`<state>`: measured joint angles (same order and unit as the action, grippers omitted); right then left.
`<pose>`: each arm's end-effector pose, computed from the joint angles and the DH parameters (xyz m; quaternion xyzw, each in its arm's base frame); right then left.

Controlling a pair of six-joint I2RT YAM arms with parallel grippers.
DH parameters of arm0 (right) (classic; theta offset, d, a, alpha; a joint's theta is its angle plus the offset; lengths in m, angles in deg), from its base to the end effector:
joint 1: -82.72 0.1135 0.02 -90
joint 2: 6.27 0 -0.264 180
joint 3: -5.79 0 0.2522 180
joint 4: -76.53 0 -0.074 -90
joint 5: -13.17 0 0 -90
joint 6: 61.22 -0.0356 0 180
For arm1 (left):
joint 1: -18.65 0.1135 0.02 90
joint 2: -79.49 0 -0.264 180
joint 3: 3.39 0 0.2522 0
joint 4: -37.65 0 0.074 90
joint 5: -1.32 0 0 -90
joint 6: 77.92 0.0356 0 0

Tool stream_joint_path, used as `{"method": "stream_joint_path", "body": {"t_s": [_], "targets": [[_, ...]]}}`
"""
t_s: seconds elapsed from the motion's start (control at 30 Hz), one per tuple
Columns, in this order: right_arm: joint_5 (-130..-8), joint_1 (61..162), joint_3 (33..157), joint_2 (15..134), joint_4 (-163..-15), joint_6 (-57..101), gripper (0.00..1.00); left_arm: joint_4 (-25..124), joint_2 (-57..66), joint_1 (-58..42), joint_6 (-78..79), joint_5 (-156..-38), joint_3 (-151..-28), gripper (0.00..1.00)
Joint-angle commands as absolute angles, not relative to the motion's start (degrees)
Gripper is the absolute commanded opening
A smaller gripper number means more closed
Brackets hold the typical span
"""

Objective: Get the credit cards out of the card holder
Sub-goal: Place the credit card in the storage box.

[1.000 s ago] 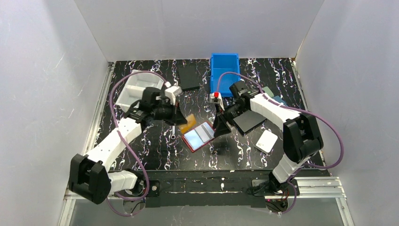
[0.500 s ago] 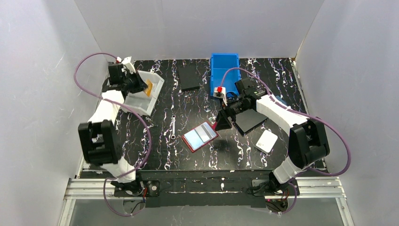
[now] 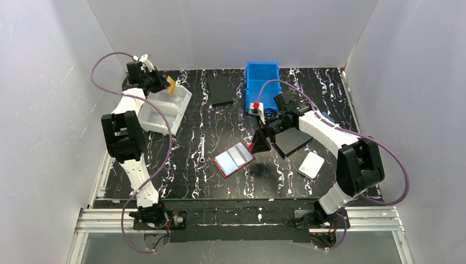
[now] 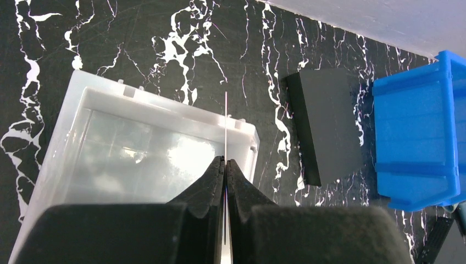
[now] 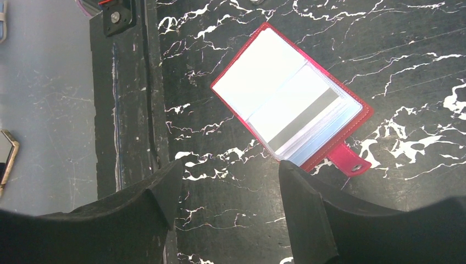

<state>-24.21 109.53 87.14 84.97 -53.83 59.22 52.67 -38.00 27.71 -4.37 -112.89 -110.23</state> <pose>0.2752 0.1708 0.2517 -0.5166 0.7034 0.4200 0.2490 0.4819 0.0621 0.2550 -0.0739 0.8319 -0.2107 0.5080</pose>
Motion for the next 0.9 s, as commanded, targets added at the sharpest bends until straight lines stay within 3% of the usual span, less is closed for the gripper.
{"method": "stream_joint_path", "body": {"t_s": [0.0,0.87], "targets": [[-23.04,109.92,88.37,86.15,-51.74,61.13,0.73,51.77,-39.71,28.46,-6.03,-115.26,-113.44,0.0],[-24.09,111.63,89.2,89.29,-50.29,62.18,0.72,45.17,-35.93,30.06,-5.92,-128.11,-103.46,0.0]]}}
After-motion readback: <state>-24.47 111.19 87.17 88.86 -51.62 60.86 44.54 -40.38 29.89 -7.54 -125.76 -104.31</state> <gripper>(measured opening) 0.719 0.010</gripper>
